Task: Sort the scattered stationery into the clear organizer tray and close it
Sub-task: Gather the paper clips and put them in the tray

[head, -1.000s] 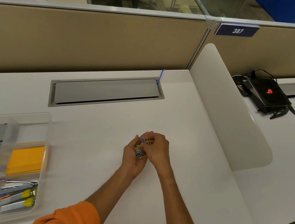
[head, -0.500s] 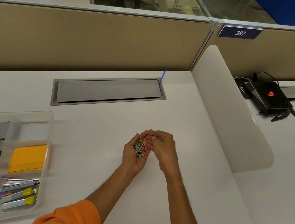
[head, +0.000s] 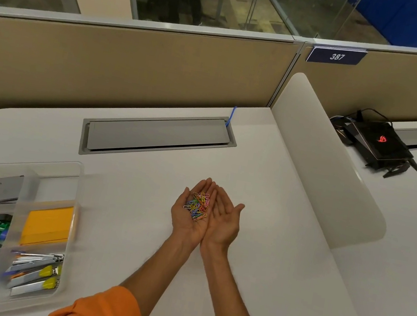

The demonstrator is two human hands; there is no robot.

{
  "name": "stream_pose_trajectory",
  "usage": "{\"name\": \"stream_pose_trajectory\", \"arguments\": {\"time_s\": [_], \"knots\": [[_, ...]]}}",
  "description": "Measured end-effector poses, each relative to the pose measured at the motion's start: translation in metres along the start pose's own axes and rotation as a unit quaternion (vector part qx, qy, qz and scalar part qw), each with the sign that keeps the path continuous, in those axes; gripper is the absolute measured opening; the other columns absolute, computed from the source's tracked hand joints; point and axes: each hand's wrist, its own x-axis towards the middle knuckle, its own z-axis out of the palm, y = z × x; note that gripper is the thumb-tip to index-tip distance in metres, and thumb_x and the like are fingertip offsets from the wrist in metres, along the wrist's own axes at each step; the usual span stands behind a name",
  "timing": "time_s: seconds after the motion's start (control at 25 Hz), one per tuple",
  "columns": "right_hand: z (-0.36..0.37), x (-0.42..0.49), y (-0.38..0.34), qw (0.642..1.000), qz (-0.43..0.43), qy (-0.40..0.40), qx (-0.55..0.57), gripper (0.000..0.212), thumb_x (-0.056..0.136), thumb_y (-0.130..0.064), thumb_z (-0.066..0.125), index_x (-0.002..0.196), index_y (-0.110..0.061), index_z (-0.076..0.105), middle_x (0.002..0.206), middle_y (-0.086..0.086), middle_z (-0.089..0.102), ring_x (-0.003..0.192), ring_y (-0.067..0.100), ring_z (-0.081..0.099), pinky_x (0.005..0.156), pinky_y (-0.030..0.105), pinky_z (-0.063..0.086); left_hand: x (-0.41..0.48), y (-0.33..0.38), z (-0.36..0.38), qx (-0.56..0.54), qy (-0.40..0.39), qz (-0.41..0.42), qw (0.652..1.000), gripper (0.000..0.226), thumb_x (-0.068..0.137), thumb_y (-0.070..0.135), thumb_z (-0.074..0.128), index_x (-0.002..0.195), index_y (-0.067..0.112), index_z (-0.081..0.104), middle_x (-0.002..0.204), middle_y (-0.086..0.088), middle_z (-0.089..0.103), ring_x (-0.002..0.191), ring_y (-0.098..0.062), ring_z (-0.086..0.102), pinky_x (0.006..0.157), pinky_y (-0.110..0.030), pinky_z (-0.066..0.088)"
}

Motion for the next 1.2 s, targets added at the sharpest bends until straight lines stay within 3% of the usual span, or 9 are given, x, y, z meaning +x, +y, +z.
{"name": "stream_pose_trajectory", "arguments": {"time_s": [0.24,0.52,0.68,0.88,1.04,1.2], "knots": [[0.03,-0.016,0.016,0.999,0.025,-0.016,0.045,0.053,0.102,-0.038,0.033,0.118,0.002,0.062,0.125,0.017,0.064,0.119,0.027,0.06,0.107,0.039,0.042,-0.017,0.03,0.009,-0.002,-0.019,0.055,0.998,0.043,0.099,0.027,0.038,0.108,-0.001,0.068,0.125,-0.017,0.064,0.121,-0.03,0.059,0.101,-0.041,0.049],[0.083,-0.053,0.062,0.994,0.08,-0.066,0.037,0.05,0.102,-0.034,0.033,0.115,0.003,0.063,0.121,0.018,0.065,0.115,0.028,0.062,0.095,0.036,0.049,-0.053,0.101,0.006,-0.016,-0.033,0.121,0.992,0.044,0.099,0.03,0.037,0.109,0.002,0.069,0.122,-0.014,0.066,0.113,-0.028,0.063,0.1,-0.041,0.049],[0.115,-0.075,0.11,0.989,0.115,-0.092,0.002,0.051,0.103,-0.034,0.031,0.12,0.004,0.06,0.123,0.019,0.064,0.116,0.03,0.061,0.102,0.039,0.047,-0.074,0.158,-0.008,-0.013,-0.035,0.169,0.985,0.045,0.1,0.033,0.036,0.113,0.004,0.068,0.124,-0.014,0.065,0.117,-0.029,0.061,0.107,-0.042,0.043],[0.155,-0.107,0.174,0.981,0.161,-0.095,-0.041,0.051,0.103,-0.035,0.03,0.121,0.003,0.06,0.122,0.017,0.064,0.106,0.026,0.066,0.08,0.029,0.057,-0.095,0.235,-0.031,-0.026,0.001,0.209,0.977,0.044,0.1,0.032,0.036,0.11,0.002,0.068,0.12,-0.015,0.067,0.108,-0.028,0.066,0.101,-0.041,0.048],[0.174,-0.115,0.22,0.976,0.191,-0.078,-0.07,0.052,0.102,-0.038,0.031,0.119,0.0,0.062,0.122,0.016,0.065,0.104,0.027,0.066,0.083,0.032,0.055,-0.1,0.281,-0.046,-0.045,0.056,0.215,0.974,0.045,0.101,0.031,0.035,0.107,0.001,0.067,0.113,-0.017,0.068,0.108,-0.029,0.063,0.106,-0.042,0.043],[0.184,-0.111,0.249,0.976,0.192,-0.033,-0.098,0.052,0.102,-0.04,0.034,0.118,0.001,0.062,0.125,0.017,0.063,0.109,0.028,0.063,0.101,0.039,0.047,-0.091,0.308,-0.06,-0.038,0.135,0.199,0.97,0.044,0.103,0.032,0.034,0.11,-0.001,0.063,0.119,-0.018,0.062,0.11,-0.03,0.058,0.108,-0.042,0.04]]}}
